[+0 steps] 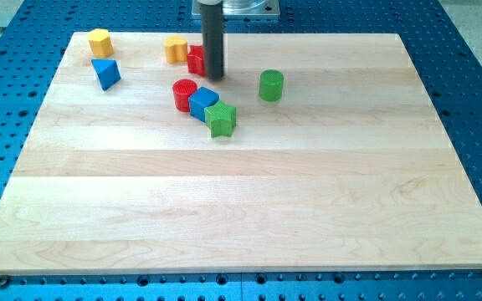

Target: Push the red star to the right of the triangle

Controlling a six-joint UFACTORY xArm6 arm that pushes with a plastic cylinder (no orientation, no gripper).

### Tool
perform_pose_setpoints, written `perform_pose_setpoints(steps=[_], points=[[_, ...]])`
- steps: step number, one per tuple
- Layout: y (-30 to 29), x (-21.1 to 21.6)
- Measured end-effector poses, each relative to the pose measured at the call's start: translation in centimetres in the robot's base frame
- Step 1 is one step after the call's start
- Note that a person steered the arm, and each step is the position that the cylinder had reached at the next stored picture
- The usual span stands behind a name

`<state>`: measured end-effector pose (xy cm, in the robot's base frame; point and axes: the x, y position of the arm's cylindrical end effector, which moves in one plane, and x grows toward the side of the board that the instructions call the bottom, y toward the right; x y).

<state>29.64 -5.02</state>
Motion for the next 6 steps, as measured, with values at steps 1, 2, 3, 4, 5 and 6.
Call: perform_pose_setpoints(steps=[1, 2, 3, 4, 5, 6], points=[[3.9, -3.9], [-3.6, -2.6], [-4.8, 1.3], [-7.5, 0.8], [-7.1, -3.0], [-6.3, -3.3]])
